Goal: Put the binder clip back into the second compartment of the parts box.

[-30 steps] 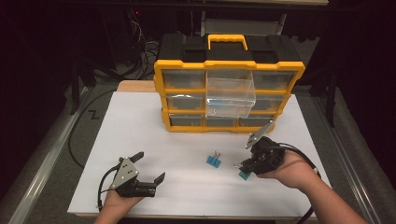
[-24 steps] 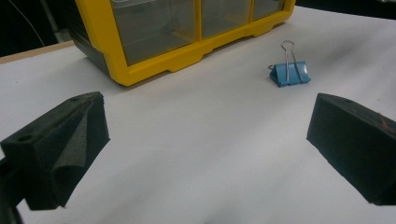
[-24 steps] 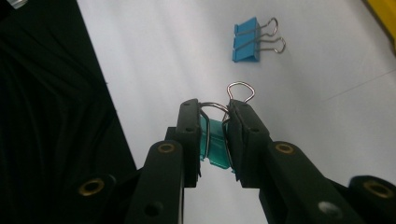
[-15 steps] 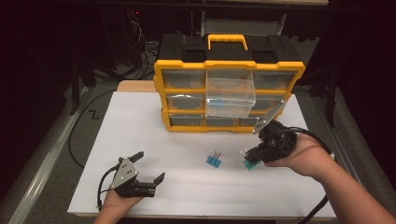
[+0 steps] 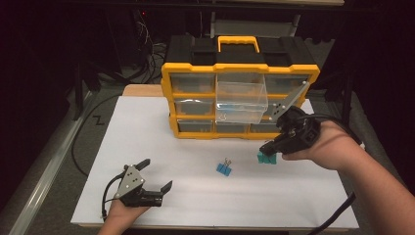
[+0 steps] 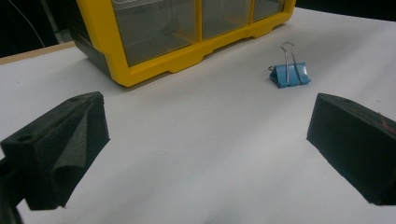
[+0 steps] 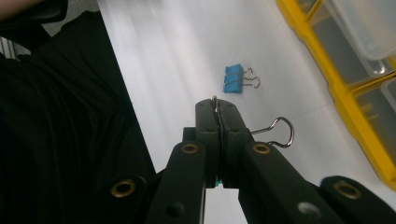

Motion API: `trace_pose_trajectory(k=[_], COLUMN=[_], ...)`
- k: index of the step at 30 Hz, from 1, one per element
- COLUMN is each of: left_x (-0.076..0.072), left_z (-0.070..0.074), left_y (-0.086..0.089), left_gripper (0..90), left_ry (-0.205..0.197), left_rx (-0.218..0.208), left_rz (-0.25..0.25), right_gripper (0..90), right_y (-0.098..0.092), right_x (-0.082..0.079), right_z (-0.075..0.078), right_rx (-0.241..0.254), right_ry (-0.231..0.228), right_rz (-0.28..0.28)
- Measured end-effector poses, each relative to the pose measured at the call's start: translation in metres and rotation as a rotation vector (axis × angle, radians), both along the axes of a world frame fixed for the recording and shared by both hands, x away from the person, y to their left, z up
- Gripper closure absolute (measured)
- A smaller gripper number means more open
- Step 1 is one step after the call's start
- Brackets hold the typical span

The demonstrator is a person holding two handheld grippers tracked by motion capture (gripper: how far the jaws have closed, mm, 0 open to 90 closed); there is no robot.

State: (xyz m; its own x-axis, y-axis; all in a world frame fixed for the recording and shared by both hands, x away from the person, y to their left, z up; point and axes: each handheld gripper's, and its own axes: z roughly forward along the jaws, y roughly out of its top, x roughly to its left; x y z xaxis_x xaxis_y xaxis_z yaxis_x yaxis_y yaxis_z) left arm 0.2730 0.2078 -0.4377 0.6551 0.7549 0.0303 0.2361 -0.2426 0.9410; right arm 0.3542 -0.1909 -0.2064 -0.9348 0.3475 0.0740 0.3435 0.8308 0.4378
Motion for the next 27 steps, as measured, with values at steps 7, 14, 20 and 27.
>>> trace_pose_trajectory(k=[7,14,20,27], left_x=[0.001,0.001,0.001,0.001], left_z=[0.000,0.000,0.000,0.000], left_y=[0.002,0.002,0.003,0.003], left_gripper=[0.2,0.2,0.2,0.2], left_ry=[0.006,0.009,0.013,0.015], left_rx=[-0.011,-0.016,-0.016,-0.017], left_rz=[0.008,0.016,0.014,0.014], right_gripper=[90.0,90.0,90.0,90.0], right_y=[0.001,0.001,0.002,0.008], right_x=[0.000,-0.001,0.001,0.009], right_z=[0.027,0.056,0.087,0.109], right_rx=[-0.001,0.017,0.010,0.004], right_ry=[-0.020,-0.032,-0.058,-0.082], right_rz=[-0.001,0.006,0.001,-0.002])
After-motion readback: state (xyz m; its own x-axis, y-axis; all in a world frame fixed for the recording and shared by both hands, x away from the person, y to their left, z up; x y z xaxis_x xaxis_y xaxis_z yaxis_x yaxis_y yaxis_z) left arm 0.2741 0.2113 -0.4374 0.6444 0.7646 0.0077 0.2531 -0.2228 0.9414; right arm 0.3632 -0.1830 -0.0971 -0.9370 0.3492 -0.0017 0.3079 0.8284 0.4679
